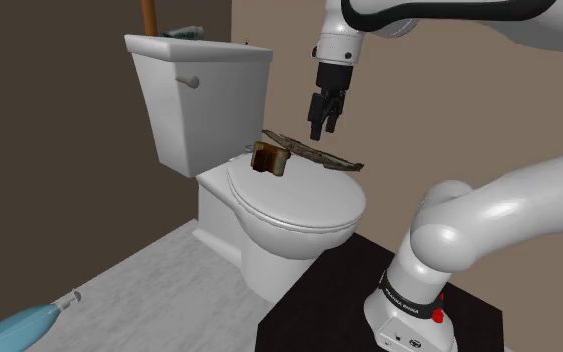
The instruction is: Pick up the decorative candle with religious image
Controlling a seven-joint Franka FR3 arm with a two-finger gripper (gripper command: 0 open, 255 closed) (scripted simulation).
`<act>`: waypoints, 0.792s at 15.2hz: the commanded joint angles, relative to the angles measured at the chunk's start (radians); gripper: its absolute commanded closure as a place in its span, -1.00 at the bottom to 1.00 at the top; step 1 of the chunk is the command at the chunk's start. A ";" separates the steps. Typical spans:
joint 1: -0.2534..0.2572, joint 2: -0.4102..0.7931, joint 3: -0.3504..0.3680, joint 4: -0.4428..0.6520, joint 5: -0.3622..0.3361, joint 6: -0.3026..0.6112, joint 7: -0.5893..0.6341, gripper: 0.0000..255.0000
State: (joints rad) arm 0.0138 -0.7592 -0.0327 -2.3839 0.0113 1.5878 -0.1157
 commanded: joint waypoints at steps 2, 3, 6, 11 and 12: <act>-0.003 0.029 -0.017 0.003 -0.004 0.025 -0.018 -1.00; -0.006 0.059 -0.034 0.008 -0.006 0.050 -0.036 -1.00; -0.012 0.156 -0.084 0.032 -0.009 0.120 -0.091 -1.00; -0.015 0.333 -0.162 0.099 0.012 0.219 -0.188 -1.00; -0.015 0.371 -0.177 0.117 0.020 0.236 -0.209 -1.00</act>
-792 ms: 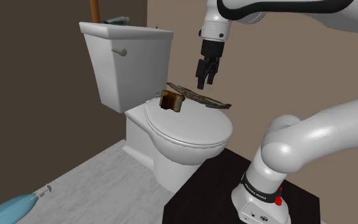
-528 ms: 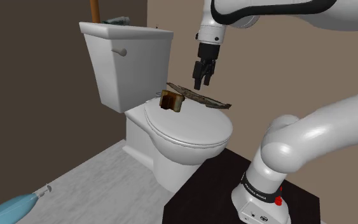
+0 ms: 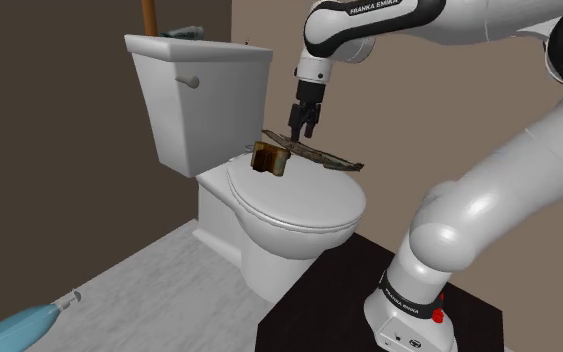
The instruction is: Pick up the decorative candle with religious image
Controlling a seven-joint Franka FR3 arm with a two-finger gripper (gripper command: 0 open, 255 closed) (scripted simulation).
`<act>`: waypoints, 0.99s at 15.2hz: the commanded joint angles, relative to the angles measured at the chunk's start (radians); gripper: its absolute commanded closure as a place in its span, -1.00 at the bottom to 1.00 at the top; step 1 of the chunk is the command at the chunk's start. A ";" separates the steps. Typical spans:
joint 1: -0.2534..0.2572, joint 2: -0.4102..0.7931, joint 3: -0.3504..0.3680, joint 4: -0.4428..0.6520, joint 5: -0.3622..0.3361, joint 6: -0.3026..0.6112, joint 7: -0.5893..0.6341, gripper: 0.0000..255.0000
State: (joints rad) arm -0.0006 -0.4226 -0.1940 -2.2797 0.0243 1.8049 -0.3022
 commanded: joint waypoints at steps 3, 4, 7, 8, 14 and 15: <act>0.000 0.151 -0.057 0.074 0.039 0.062 -0.086 -1.00; -0.001 0.191 -0.070 0.098 0.053 0.074 -0.109 -1.00; -0.005 0.313 -0.103 0.176 0.103 0.099 -0.177 -1.00; -0.008 0.355 -0.112 0.206 0.122 0.105 -0.200 -1.00; -0.032 0.533 -0.133 0.319 0.208 0.134 -0.295 -1.00; -0.032 0.538 -0.133 0.311 0.211 0.146 -0.298 -1.00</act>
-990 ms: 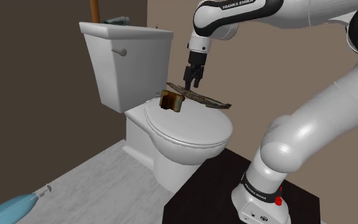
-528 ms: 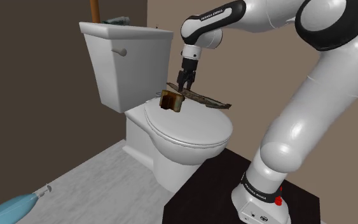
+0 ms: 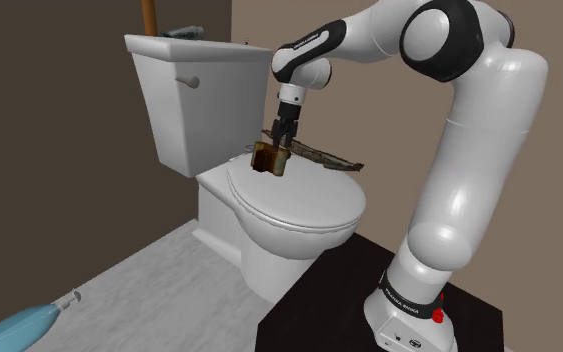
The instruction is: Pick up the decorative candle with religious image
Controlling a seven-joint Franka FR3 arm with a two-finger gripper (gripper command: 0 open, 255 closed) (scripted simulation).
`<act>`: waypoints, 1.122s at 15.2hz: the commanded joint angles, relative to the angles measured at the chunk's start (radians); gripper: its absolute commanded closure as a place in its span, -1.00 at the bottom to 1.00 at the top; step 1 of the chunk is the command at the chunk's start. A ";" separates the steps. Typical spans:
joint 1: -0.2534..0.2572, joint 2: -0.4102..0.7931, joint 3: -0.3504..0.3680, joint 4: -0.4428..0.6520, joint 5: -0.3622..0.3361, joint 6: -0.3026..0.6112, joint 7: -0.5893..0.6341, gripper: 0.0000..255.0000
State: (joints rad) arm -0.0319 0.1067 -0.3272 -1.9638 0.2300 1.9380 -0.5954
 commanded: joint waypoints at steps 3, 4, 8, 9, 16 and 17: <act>-0.001 0.025 0.002 -0.027 0.014 0.049 -0.016 -1.00; -0.001 0.030 0.002 -0.034 0.018 0.060 -0.020 -1.00; -0.001 0.034 0.003 -0.037 0.020 0.067 -0.022 1.00; -0.001 0.034 0.003 -0.037 0.020 0.067 -0.022 1.00; -0.001 0.034 0.003 -0.037 0.020 0.067 -0.022 1.00; -0.001 0.034 0.003 -0.037 0.020 0.067 -0.022 1.00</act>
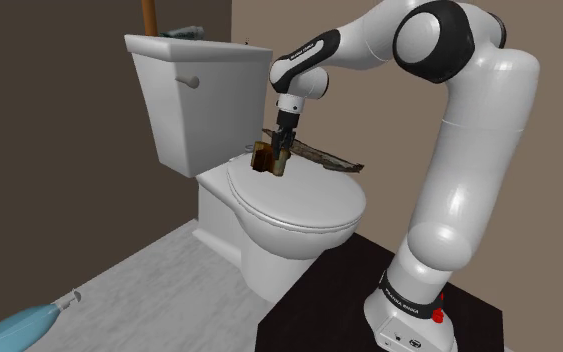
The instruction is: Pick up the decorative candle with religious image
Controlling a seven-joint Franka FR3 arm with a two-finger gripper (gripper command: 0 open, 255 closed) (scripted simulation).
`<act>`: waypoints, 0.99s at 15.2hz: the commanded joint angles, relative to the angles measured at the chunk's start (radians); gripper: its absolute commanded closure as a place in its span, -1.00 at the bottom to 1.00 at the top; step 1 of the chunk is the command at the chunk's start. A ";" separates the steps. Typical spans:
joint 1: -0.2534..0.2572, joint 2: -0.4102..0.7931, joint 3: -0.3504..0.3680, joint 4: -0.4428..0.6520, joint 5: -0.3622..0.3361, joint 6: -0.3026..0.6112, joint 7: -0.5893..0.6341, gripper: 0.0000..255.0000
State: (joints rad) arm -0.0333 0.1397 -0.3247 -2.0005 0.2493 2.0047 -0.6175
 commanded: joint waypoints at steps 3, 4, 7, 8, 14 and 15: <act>0.001 -0.016 -0.001 0.020 -0.009 -0.035 0.011 1.00; 0.001 -0.021 -0.002 0.028 -0.012 -0.047 0.015 1.00; 0.001 -0.036 -0.003 0.051 -0.021 -0.083 0.025 1.00; 0.001 -0.040 -0.003 0.059 -0.023 -0.095 0.028 1.00; 0.002 -0.062 -0.005 0.114 -0.036 -0.169 0.047 1.00; 0.002 -0.065 -0.005 0.124 -0.038 -0.181 0.050 1.00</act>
State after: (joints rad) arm -0.0321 0.0807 -0.3293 -1.8882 0.2145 1.8392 -0.5722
